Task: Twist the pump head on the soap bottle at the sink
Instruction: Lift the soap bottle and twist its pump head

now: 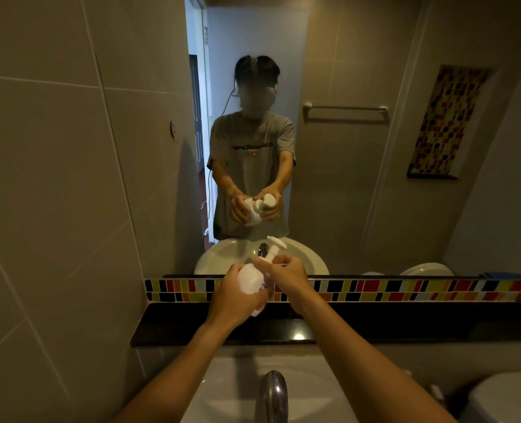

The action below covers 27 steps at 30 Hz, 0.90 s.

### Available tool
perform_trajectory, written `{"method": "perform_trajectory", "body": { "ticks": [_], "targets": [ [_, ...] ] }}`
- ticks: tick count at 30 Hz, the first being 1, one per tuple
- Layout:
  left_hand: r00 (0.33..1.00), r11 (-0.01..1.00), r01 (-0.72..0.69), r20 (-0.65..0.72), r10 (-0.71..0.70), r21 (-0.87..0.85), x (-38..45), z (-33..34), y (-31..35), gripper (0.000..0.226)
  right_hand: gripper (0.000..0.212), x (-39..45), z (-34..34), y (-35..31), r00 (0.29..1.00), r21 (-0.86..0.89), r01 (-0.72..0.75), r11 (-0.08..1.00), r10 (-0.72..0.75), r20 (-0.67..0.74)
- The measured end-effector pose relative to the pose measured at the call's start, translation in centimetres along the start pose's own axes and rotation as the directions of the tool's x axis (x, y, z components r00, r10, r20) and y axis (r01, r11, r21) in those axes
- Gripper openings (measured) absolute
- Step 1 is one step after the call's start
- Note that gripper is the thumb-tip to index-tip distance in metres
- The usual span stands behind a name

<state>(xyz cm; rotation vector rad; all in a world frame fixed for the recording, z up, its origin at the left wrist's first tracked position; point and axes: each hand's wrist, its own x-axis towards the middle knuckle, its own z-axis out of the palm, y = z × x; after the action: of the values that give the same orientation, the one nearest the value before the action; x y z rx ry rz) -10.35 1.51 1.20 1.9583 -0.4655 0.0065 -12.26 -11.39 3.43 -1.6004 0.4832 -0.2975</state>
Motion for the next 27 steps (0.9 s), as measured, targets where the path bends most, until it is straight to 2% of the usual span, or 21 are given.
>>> {"method": "perform_trajectory", "body": {
  "ticks": [1,3,5,6,7,8,9,11,12,13,15,17,19,21,24,27],
  "targets": [
    [0.997,0.993,0.065,0.036,-0.062,-0.095,0.1,-0.1,0.2,0.059,0.047,0.2,-0.2,0.1,0.999,0.036,-0.029,0.999,0.028,0.021],
    [0.940,0.886,0.306,0.261,-0.222,-0.349,0.2,-0.6,0.8,0.053,0.046,0.3,-0.9,-0.1,0.987,0.145,-0.123,0.982,0.106,0.122],
    [0.840,0.749,0.489,0.474,-0.264,-0.448,0.2,-1.1,0.7,0.060,0.051,0.6,-1.6,-0.1,0.951,0.262,-0.225,0.939,0.153,0.267],
    [0.816,0.708,0.523,0.519,-0.254,-0.475,0.2,-1.2,0.6,0.059,0.049,0.6,-1.8,-0.1,0.940,0.281,-0.238,0.930,0.147,0.309],
    [0.816,0.693,0.526,0.522,-0.248,-0.493,0.1,-1.2,0.6,0.057,0.046,0.7,-1.7,-0.2,0.941,0.258,-0.217,0.942,0.131,0.313],
    [0.844,0.724,0.489,0.475,-0.250,-0.487,0.1,-0.9,0.5,0.055,0.043,0.6,-1.5,-0.3,0.952,0.199,-0.173,0.965,0.113,0.283],
    [0.890,0.799,0.407,0.389,-0.238,-0.443,0.0,-0.5,0.6,0.053,0.043,0.4,-1.3,-0.4,0.970,0.117,-0.121,0.986,0.093,0.223],
    [0.980,0.971,0.152,0.159,-0.123,-0.187,0.0,0.4,0.5,0.054,0.044,0.3,-0.9,-0.2,0.988,0.034,-0.043,0.998,0.038,0.148],
    [0.995,0.994,0.063,0.079,-0.056,-0.092,0.0,0.8,0.3,0.056,0.042,0.4,-0.8,0.0,0.989,0.045,-0.035,0.998,0.028,0.146],
    [0.998,0.996,0.034,0.051,-0.030,-0.079,0.0,1.0,0.2,0.056,0.040,0.4,-1.0,0.1,0.987,0.077,-0.045,0.996,0.032,0.160],
    [0.986,0.961,0.138,0.121,-0.111,-0.238,0.1,0.9,0.1,0.054,0.036,0.8,-1.7,0.1,0.974,0.202,-0.123,0.972,0.078,0.214],
    [0.915,0.825,0.359,0.337,-0.220,-0.436,0.2,0.2,0.4,0.053,0.034,1.0,-2.5,-0.1,0.948,0.311,-0.207,0.928,0.112,0.297],
    [0.848,0.742,0.470,0.479,-0.229,-0.478,0.3,-0.3,0.2,0.053,0.037,1.2,-3.0,0.0,0.929,0.299,-0.219,0.929,0.105,0.354],
    [0.863,0.770,0.439,0.456,-0.218,-0.463,0.4,-0.3,0.1,0.056,0.034,1.1,-3.0,0.1,0.935,0.221,-0.169,0.960,0.086,0.345],
    [0.935,0.882,0.288,0.311,-0.173,-0.374,0.5,0.4,0.1,0.049,0.023,0.8,-2.7,-0.1,0.971,0.148,-0.074,0.986,0.037,0.238],
    [0.969,0.946,0.183,0.214,-0.127,-0.266,0.7,0.8,-0.3,0.046,0.022,0.8,-2.5,0.4,0.983,0.138,-0.027,0.990,0.001,0.181]
  ]
}}
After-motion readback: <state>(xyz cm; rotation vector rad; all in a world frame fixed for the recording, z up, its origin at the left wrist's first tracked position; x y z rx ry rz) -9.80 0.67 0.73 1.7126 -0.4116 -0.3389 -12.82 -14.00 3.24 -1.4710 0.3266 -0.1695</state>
